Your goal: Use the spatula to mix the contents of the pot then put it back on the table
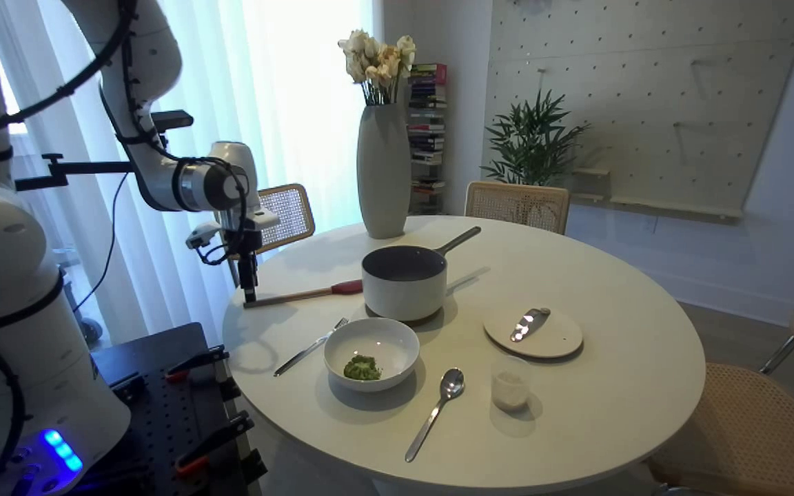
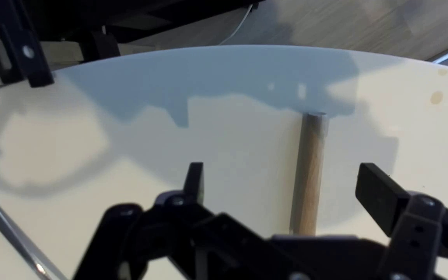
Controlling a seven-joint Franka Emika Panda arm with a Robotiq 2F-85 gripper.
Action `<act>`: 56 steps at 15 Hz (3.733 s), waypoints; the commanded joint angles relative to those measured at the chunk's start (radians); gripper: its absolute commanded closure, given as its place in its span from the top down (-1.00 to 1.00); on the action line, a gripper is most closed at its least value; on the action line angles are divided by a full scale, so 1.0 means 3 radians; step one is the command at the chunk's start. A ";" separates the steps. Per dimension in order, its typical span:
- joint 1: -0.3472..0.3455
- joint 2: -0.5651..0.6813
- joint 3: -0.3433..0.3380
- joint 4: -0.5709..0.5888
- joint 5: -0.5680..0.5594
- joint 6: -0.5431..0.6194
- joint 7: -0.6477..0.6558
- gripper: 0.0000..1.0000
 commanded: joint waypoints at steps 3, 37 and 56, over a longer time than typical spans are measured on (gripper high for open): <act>0.0133 0.0347 -0.0151 0.0239 -0.0431 0.0168 0.0351 1.00; -0.0035 -0.0516 -0.0230 0.0666 0.0267 -0.0822 -0.0756 -0.92; -0.0499 -0.0757 -0.0299 0.2161 0.0686 -0.3400 -0.2214 -0.92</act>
